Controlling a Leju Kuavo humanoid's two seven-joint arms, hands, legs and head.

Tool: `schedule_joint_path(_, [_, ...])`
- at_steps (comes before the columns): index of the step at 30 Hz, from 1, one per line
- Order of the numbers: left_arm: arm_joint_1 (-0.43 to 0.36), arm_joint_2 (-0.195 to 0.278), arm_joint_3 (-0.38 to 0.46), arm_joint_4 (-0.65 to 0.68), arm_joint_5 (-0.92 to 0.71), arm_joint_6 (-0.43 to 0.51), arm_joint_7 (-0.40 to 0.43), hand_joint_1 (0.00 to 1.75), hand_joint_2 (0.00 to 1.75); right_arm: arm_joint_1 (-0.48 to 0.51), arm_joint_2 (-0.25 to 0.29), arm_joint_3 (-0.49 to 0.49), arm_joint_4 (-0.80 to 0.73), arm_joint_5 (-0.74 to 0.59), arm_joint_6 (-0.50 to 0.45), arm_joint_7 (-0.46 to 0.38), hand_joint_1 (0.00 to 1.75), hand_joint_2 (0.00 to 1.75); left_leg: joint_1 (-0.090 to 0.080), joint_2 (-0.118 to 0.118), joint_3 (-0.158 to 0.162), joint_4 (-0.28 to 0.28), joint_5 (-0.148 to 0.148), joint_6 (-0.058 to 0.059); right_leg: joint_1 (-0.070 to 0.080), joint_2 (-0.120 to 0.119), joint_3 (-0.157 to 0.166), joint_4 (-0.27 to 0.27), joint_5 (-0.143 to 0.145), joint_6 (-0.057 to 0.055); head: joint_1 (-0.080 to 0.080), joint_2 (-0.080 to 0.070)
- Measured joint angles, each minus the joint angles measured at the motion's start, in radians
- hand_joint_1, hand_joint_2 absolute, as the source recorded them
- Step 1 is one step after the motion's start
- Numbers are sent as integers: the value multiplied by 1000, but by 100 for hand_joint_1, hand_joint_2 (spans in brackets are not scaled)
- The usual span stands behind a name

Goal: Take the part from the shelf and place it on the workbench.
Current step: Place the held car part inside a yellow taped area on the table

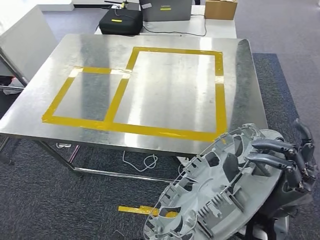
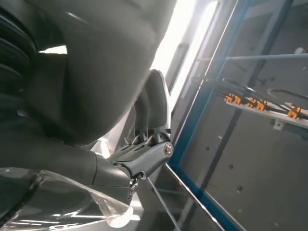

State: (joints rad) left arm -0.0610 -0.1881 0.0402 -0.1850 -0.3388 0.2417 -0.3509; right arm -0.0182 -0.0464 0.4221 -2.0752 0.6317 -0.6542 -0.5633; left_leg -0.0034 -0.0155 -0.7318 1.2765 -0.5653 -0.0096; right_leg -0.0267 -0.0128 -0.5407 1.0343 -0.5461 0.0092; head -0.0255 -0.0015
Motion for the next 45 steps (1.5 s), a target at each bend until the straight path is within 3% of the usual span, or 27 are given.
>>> schedule_joint_path(1, [0,0,0,0,-2,-1,1,0,175,-14,0,0,7,-2,6,16,175,175,2,4,-21,36,-4,-1,1,-12,2,0,-3,-1,0,0])
schedule_joint_path(2, [1,-1,0,0,-4,-2,2,0,175,-31,0,1,18,1,17,40,175,175,3,6,-24,36,11,1,2,-21,4,0,-5,-1,0,0])
schedule_joint_path(4, [2,0,-1,0,-7,-6,4,0,175,-73,0,0,58,18,55,111,175,175,1,8,24,-69,82,12,4,-33,12,-1,-10,1,0,0])
schedule_joint_path(6, [1,0,0,0,-10,-8,6,0,175,-119,-2,-3,118,33,93,171,175,175,-7,17,82,-184,124,30,5,-39,15,-4,-13,5,0,0])
schedule_joint_path(8, [0,1,0,0,-12,-10,7,0,175,-147,-5,-9,172,36,108,189,175,175,-15,24,99,-224,119,42,5,-46,13,-8,-12,14,-2,0])
schedule_joint_path(11, [4,0,0,0,-13,-10,7,0,175,-175,-9,-15,219,37,109,191,175,175,-11,20,112,-254,119,48,5,-43,12,-8,-21,28,-2,0])
schedule_joint_path(13, [2,-1,0,0,-14,-10,7,0,175,-188,-12,-19,236,38,109,192,175,175,-4,16,127,-273,123,50,5,-15,-26,64,-57,32,3,0])
schedule_joint_path(15, [-1,-2,0,0,-13,-10,7,0,175,-191,-15,-21,250,38,109,193,175,175,-5,11,130,-275,120,55,6,7,-103,191,-99,36,5,0])
schedule_joint_path(16, [-1,-2,0,0,-13,-11,7,0,175,-191,-17,-22,256,38,109,193,175,175,-6,8,132,-274,118,56,6,10,-137,237,-105,38,5,0])
schedule_joint_path(17, [-1,-2,0,0,-13,-11,7,0,175,-190,-17,-23,261,43,109,197,175,175,-6,5,134,-274,115,56,6,11,-156,249,-90,40,5,0])
schedule_joint_path(18, [0,-2,0,0,-14,-11,8,0,175,-192,-18,-24,267,52,112,208,175,175,-6,2,138,-273,111,55,6,11,-156,224,-56,41,5,0])
schedule_joint_path(20, [0,-2,0,0,-17,-14,10,0,175,-208,-19,-27,292,77,133,254,175,175,-6,-4,147,-268,101,48,5,13,-110,101,26,41,5,0])
schedule_joint_path(21, [-2,-2,-1,0,-21,-17,13,0,175,-227,-21,-29,315,85,150,282,175,175,-7,-5,148,-261,95,43,5,16,-85,43,50,39,6,0])
schedule_joint_path(23, [-6,-1,-2,0,-31,-24,20,0,175,-279,-23,-39,383,88,182,329,175,175,-9,-5,143,-253,90,34,7,22,-62,0,53,30,4,0])
schedule_joint_path(25, [-9,0,-5,0,-42,-31,25,0,175,-333,-25,-54,466,94,205,360,175,175,-9,-5,142,-250,88,27,7,22,-56,-4,53,17,1,0])
schedule_joint_path(27, [-12,0,-10,0,-52,-36,27,0,175,-381,-28,-72,555,105,220,389,175,175,-7,-3,130,-217,66,17,3,18,-51,-7,54,7,-3,0])
schedule_joint_path(30, [-16,1,-16,0,-65,-43,30,0,175,-435,-34,-103,662,106,227,419,175,175,2,1,42,-40,-13,1,1,10,-49,-8,53,-1,-10,0])
schedule_joint_path(31, [-16,1,-17,0,-69,-44,32,0,175,-448,-38,-116,690,99,227,423,175,175,4,2,13,13,-27,-2,1,8,-49,-8,53,-1,-10,0])
schedule_joint_path(32, [-15,2,-18,0,-72,-45,34,0,175,-457,-44,-129,713,86,227,425,175,175,6,2,-1,35,-22,-2,1,6,-48,-8,52,-1,-10,0])
schedule_joint_path(33, [-15,2,-19,0,-76,-45,35,0,175,-464,-50,-145,731,70,227,425,175,175,8,2,0,22,0,-2,1,5,-46,-8,51,0,-10,0])
schedule_joint_path(35, [-15,4,-23,0,-81,-46,37,0,175,-475,-61,-179,756,33,226,423,175,175,9,3,50,-100,77,3,0,4,-41,-8,47,4,-10,0])
schedule_joint_path(37, [-15,5,-25,0,-85,-47,38,0,175,-488,-68,-212,772,5,226,419,175,175,4,5,100,-212,118,10,1,5,-39,-11,46,12,-10,0])
schedule_joint_path(40, [-14,6,-27,0,-88,-48,39,0,175,-501,-81,-244,789,-9,224,416,175,175,-3,6,115,-248,111,22,1,5,-39,-20,48,29,-9,0])
schedule_joint_path(41, [-13,7,-27,0,-88,-48,39,0,175,-503,-85,-250,794,-9,224,416,175,175,-2,6,116,-253,112,22,1,5,-37,-25,50,28,-8,0])
schedule_joint_path(44, [-14,6,-30,0,-88,-49,38,0,175,-511,-92,-260,806,-9,225,416,175,175,0,4,119,-265,119,18,3,5,-30,-35,54,5,-4,0])
schedule_joint_path(45, [-14,5,-31,0,-88,-49,38,0,175,-513,-93,-263,810,-9,225,416,175,175,-1,3,119,-265,119,20,2,4,-29,-38,54,2,-3,0])
